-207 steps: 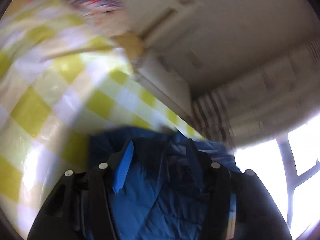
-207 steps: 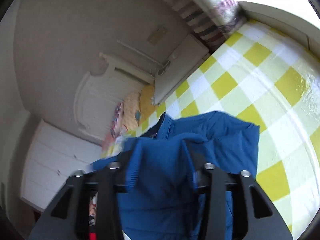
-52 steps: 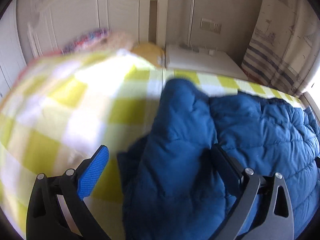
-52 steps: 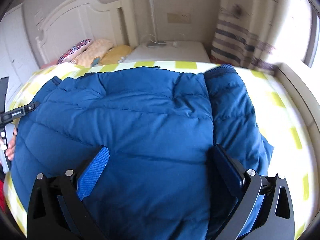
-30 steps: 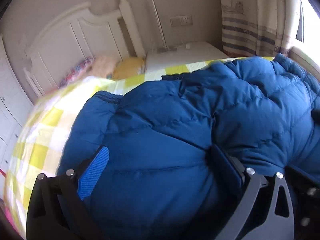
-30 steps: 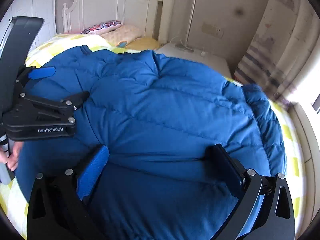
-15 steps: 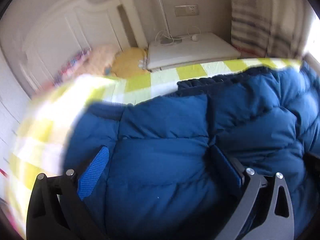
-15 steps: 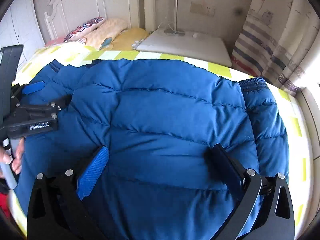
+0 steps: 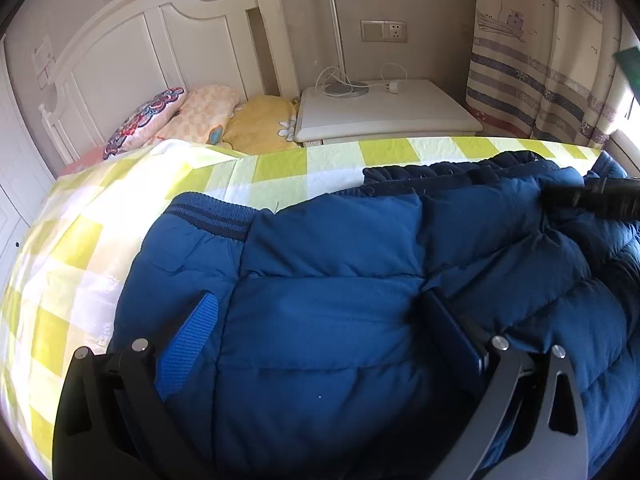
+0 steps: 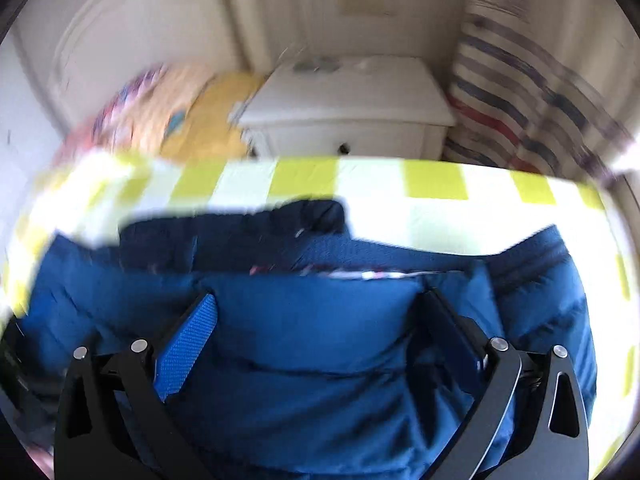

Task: Fold large clothes

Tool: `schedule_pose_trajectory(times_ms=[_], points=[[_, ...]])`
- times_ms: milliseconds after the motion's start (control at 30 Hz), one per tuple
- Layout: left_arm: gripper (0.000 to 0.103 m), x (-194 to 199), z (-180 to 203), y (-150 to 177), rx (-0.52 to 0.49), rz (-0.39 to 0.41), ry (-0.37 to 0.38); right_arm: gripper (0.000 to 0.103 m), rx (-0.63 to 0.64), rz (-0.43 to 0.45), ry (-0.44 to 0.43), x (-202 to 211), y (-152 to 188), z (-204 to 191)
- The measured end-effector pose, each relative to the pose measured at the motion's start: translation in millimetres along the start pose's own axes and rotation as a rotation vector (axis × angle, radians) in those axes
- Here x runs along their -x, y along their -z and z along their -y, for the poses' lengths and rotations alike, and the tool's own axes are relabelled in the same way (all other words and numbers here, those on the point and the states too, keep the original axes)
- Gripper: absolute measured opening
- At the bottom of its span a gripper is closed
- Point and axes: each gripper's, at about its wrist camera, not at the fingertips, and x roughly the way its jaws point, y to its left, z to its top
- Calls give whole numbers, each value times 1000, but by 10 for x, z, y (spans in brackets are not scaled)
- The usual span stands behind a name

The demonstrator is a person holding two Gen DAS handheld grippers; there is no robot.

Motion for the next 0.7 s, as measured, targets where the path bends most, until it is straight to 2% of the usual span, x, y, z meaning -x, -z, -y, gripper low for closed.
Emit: schedule_pose_trajectory(times_ms=[100, 167, 233, 333, 433, 467, 500, 567, 633, 667, 700], points=[[101, -11, -6, -1, 2, -3, 5, 98, 0, 56, 45, 84, -27, 18], [101, -1, -2, 10, 4, -2, 8, 98, 49, 17, 95, -70, -51, 13], [101, -2, -10, 8, 10, -1, 15, 99, 32, -54, 66, -275, -88, 91], [101, -9, -9, 9, 14, -3, 18, 99, 3, -63, 40, -291, -136, 153], [101, -8, -12, 12, 14, -2, 20, 98, -21, -9, 41, -9, -18, 141], [101, -10, -16, 9, 16, -4, 23, 98, -18, 18, 17, 123, 56, 123], [101, -14, -19, 8, 19, -6, 26, 98, 1, 52, 0, 273, 149, 80], [101, -19, -22, 5, 21, -8, 31, 98, 66, 76, 33, 414, 298, 10], [101, -25, -27, 1, 24, -9, 35, 98, 127, 35, 87, 355, 431, -6], [101, -27, -28, 0, 26, -10, 38, 99, 129, -18, 87, 238, 479, 46], [101, -31, -37, -3, 28, -9, 44, 99, 99, -28, 45, 185, 486, 125]])
